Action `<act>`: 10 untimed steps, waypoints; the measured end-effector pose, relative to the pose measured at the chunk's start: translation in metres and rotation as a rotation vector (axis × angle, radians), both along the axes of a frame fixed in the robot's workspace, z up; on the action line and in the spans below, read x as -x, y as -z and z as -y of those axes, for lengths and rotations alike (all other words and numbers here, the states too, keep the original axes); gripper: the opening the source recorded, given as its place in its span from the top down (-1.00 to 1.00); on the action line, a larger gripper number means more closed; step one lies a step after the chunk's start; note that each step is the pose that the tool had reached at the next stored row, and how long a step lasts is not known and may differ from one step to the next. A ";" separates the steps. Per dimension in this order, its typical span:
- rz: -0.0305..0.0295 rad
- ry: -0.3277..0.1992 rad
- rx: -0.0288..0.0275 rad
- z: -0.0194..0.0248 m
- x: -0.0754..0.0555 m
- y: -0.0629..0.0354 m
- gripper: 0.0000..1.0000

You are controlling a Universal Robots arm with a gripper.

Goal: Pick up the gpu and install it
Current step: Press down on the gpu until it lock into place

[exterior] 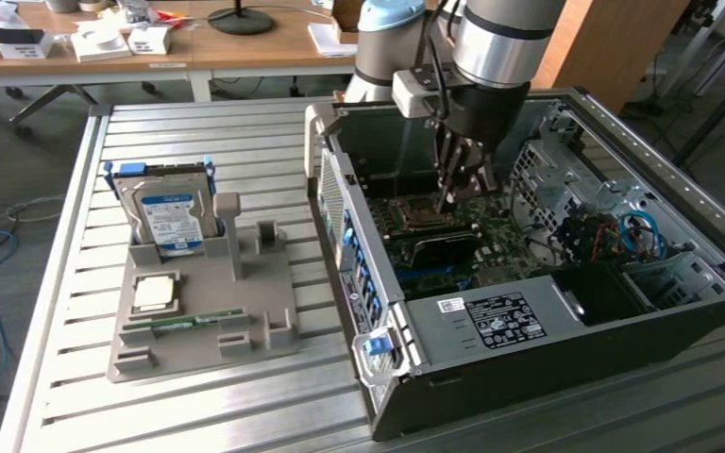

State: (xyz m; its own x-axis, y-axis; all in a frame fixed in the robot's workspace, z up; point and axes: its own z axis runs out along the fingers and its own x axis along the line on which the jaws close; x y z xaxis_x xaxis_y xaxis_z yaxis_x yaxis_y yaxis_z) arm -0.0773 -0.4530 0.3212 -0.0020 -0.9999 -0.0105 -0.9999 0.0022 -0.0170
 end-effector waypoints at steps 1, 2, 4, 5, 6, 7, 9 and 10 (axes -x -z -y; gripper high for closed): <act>0.0001 0.000 -0.0002 -0.0001 0.000 0.0006 0.79; 0.0001 0.000 -0.0001 -0.0001 0.000 0.0015 0.79; 0.0001 0.000 0.0000 -0.0001 0.000 0.0040 0.79; 0.0000 0.000 0.0001 -0.0001 0.000 0.0053 0.79; 0.0001 0.000 0.0000 -0.0001 0.000 0.0068 0.79; 0.0001 0.000 0.0000 -0.0001 0.000 0.0083 0.79; 0.0002 0.000 -0.0001 -0.0001 0.000 0.0112 0.79; 0.0001 0.000 0.0000 -0.0001 0.000 0.0127 0.79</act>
State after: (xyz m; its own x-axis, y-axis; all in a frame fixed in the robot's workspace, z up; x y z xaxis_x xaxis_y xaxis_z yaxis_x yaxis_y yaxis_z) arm -0.0778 -0.4529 0.3085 -0.0022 -0.9999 -0.0106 -0.9999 0.0024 -0.0171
